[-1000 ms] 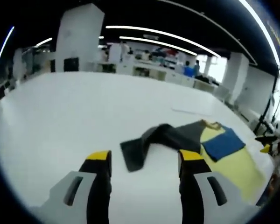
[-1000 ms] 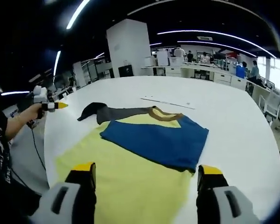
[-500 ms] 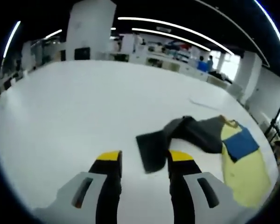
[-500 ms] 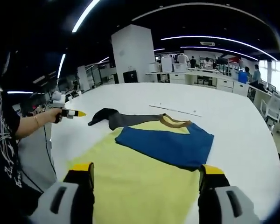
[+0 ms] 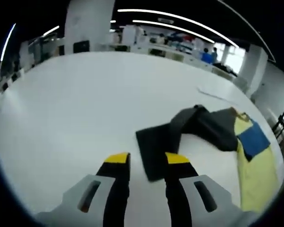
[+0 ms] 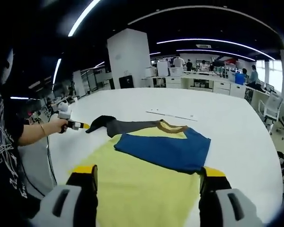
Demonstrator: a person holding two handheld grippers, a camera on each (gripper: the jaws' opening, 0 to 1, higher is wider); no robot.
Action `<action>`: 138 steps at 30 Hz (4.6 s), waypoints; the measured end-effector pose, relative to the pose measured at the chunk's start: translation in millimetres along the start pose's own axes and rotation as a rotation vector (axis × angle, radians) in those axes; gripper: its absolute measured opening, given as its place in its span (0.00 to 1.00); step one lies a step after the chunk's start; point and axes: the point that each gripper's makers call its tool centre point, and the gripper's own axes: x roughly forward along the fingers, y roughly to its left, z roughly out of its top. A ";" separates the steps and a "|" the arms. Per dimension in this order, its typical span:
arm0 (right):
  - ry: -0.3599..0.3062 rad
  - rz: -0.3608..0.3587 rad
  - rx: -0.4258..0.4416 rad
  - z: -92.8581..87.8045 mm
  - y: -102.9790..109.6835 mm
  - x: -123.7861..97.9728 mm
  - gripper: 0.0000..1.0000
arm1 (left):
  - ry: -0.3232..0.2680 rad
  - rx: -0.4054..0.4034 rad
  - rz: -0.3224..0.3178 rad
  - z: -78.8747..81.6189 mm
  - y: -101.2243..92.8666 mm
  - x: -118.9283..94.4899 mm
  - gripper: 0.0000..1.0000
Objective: Fold the garment on the visible template until the final outline fits inside the template.
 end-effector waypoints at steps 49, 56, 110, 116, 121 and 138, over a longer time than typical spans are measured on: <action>0.037 -0.131 0.054 -15.6 -21.1 -21.0 0.74 | -0.093 0.113 0.086 28.8 33.8 -29.6 0.00; 0.032 -0.124 0.049 -12.4 -18.2 -20.1 0.74 | -0.093 0.118 0.083 28.3 42.3 -38.8 0.00; 0.035 -0.134 0.089 -17.5 -3.8 -18.1 0.72 | -0.016 0.613 -0.024 1.8 37.9 -45.3 0.21; 0.033 -0.149 0.101 -18.3 -7.5 -19.8 0.72 | -0.021 0.629 -0.019 6.3 38.1 -43.0 0.00; 0.031 -0.151 0.109 -18.2 -7.6 -19.8 0.72 | -0.048 0.617 -0.025 12.9 34.2 -47.1 0.00; 0.016 -0.142 0.127 -16.3 -5.4 -19.9 0.71 | -0.127 0.529 -0.068 56.9 7.3 -66.0 0.00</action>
